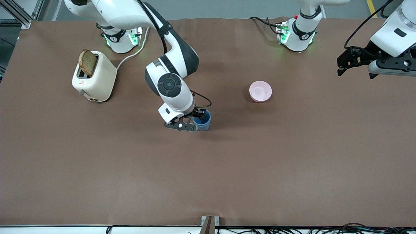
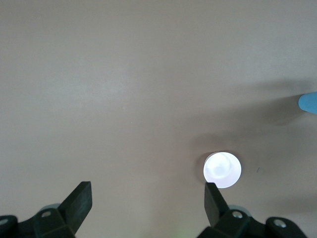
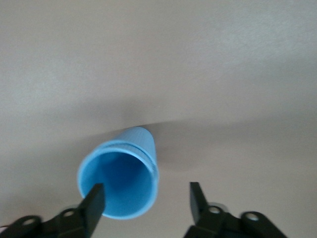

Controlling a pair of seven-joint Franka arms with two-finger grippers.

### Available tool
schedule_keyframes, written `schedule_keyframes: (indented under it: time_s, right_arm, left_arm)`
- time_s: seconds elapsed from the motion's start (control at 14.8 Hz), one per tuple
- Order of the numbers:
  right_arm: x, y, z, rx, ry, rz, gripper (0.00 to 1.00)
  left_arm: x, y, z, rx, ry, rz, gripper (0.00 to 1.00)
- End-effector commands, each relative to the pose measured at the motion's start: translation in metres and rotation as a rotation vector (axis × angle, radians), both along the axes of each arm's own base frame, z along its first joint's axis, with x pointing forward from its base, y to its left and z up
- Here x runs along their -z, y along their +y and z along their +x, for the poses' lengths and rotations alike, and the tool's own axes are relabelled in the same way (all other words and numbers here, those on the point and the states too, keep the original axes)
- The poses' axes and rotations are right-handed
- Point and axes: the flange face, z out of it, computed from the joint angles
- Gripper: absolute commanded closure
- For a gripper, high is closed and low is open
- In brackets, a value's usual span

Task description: Stack blue cups with both arms

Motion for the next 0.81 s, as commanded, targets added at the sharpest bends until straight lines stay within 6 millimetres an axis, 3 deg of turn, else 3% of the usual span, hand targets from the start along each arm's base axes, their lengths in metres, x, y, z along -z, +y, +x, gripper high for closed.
schedule_keyframes:
  time_s: [0.0,0.2,0.34,0.47,0.74]
  right_arm:
    - [-0.046,-0.048,0.019,0.016,-0.042,-0.052,0.0]
    - [-0.095,-0.144,0.045,-0.013,-0.009,-0.101,0.0]
    - [-0.117,-0.224,0.054,-0.06,0.056,-0.103,0.0]
    - [-0.131,-0.305,0.051,-0.021,0.074,-0.084,0.0]
    - [-0.166,-0.407,0.032,0.009,0.057,-0.165,0.0]
  left_arm:
    - [-0.001,-0.002,-0.001,-0.013,0.003,-0.012,0.0]
    - [0.001,-0.002,-0.002,-0.019,0.008,-0.006,0.0]
    - [0.0,0.001,-0.001,-0.022,0.006,-0.002,0.0]
    - [0.001,0.003,-0.001,-0.027,0.007,-0.002,0.0]
    - [0.002,0.004,0.0,-0.029,0.01,-0.001,0.0]
